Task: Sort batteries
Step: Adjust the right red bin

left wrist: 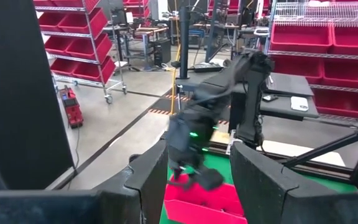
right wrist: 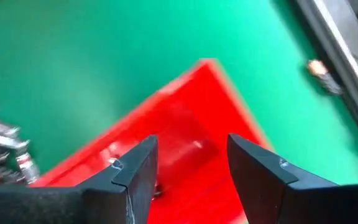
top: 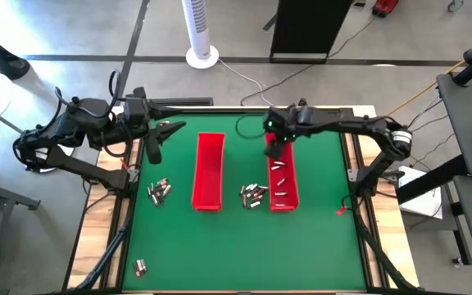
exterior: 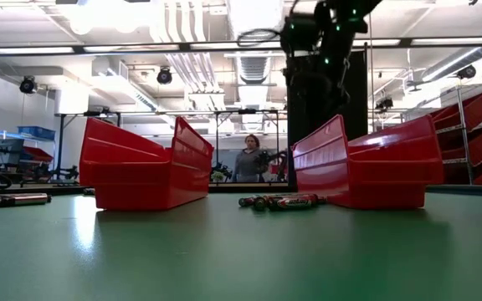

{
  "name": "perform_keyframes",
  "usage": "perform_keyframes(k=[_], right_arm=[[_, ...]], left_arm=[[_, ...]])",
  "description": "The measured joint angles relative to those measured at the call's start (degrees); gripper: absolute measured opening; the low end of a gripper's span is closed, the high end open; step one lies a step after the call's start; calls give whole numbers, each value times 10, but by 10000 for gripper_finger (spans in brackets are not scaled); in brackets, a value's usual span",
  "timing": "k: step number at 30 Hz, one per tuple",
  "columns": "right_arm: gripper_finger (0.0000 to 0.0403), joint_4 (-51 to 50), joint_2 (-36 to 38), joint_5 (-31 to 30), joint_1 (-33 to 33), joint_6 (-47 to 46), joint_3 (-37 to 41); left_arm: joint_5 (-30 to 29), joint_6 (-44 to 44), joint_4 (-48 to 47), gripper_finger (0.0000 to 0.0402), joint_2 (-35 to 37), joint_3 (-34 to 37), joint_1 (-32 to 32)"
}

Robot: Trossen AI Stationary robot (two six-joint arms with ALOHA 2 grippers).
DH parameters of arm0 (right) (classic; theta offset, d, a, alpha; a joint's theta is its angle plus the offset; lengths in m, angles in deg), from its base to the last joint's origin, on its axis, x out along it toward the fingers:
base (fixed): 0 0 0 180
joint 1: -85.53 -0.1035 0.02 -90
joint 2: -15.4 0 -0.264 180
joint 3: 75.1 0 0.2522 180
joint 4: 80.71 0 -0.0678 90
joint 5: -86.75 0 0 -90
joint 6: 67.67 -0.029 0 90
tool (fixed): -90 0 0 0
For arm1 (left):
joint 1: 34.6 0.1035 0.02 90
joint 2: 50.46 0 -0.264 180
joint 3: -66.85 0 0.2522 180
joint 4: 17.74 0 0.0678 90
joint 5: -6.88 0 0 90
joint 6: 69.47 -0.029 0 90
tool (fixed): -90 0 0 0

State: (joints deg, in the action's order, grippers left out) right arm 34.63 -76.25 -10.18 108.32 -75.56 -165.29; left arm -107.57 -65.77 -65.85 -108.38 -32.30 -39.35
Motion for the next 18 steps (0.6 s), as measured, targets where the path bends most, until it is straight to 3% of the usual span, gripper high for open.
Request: perform_keyframes(k=[7, 12, 18], right_arm=[[167, -25, -18, 14, 66, -41, 8], [156, -28, -23, 9, 79, -124, 8], [159, -41, -23, 9, 80, -147, 8]], left_arm=[[0, 9, 0, 155, 2, 0, -19], [0, 12, 0, 155, 3, 0, -23], [0, 13, 0, 155, 3, 0, -23]])
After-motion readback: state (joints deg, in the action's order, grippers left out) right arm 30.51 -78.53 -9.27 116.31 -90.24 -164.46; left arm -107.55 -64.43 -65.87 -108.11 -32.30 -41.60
